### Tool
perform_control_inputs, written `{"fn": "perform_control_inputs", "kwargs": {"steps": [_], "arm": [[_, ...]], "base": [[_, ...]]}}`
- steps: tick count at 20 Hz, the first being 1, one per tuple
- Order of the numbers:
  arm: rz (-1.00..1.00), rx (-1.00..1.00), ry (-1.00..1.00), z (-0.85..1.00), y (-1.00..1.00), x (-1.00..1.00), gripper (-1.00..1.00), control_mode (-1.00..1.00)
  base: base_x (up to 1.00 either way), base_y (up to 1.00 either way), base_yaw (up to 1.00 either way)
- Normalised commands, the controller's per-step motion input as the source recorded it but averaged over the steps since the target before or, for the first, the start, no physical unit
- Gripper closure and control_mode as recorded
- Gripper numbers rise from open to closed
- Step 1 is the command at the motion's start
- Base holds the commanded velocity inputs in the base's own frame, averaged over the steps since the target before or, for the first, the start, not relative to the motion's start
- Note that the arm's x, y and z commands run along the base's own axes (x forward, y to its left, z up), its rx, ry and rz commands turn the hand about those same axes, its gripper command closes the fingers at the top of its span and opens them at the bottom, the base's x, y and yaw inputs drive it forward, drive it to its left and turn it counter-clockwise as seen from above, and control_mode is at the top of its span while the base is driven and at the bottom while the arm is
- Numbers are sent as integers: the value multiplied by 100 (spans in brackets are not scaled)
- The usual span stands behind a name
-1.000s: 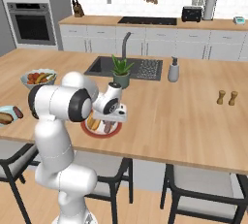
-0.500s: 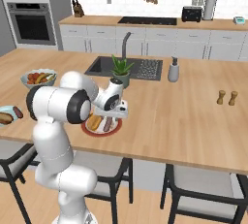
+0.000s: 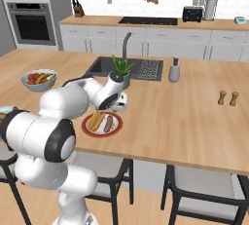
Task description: Place one bun and one sausage from the bowl on each plate.
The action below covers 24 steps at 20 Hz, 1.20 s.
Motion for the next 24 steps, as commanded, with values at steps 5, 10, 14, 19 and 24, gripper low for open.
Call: {"fn": "perform_control_inputs", "kwargs": {"steps": [5, 10, 14, 19, 24], "arm": [[0, 30, -21, 100, 1, -78, -100, -100], [1, 23, -24, 100, 0, -90, -100, -100], [4, 42, -12, 97, 0, -74, -100, -100], [7, 50, -10, 84, 0, -68, -100, -100], [7, 53, -6, 75, 0, -58, -100, -100]], "base": [[0, 0, 0], [0, 0, 0], [0, 0, 0], [0, 0, 0], [0, 0, 0]]}}
